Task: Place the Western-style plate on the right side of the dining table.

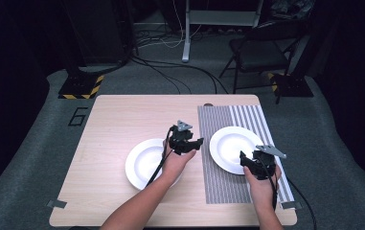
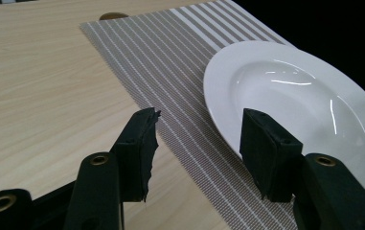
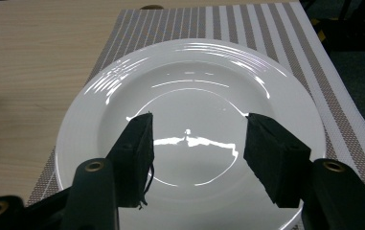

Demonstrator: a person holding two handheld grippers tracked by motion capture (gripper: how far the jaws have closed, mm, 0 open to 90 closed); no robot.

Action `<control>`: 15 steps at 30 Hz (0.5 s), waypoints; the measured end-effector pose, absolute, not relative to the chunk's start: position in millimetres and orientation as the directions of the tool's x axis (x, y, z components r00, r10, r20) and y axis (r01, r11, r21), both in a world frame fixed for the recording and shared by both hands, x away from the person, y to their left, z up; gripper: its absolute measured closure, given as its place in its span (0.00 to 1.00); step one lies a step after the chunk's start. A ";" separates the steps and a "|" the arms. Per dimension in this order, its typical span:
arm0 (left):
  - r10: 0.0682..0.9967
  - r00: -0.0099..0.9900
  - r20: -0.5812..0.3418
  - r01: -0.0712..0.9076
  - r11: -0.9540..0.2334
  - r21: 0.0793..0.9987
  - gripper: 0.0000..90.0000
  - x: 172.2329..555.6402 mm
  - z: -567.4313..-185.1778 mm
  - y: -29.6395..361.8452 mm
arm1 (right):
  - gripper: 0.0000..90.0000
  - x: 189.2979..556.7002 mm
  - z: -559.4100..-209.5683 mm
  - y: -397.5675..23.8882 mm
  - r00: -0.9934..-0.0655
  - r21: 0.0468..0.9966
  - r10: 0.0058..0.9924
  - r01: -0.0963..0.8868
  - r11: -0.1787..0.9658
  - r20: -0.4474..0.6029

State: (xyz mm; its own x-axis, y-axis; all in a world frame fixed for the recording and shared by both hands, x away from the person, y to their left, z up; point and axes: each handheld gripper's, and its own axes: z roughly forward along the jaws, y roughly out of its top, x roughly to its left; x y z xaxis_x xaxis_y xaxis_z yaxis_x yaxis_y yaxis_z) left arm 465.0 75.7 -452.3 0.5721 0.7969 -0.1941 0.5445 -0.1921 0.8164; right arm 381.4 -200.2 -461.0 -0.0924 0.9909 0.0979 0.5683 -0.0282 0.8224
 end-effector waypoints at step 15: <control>0.854 0.490 -0.174 0.551 -0.149 0.821 0.50 457.3 -434.5 157.7 | 0.46 388.9 -447.9 -174.2 -0.215 0.811 0.972 0.583 0.050 0.094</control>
State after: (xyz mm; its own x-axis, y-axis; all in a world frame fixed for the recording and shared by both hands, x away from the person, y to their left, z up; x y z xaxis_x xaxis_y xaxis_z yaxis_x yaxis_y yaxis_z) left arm 457.3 157.7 -434.5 0.4900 0.8543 -0.1736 0.5514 -0.1494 0.8208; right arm 388.9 -174.2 -447.9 -0.2147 0.9721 0.0943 0.5833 0.0502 0.8107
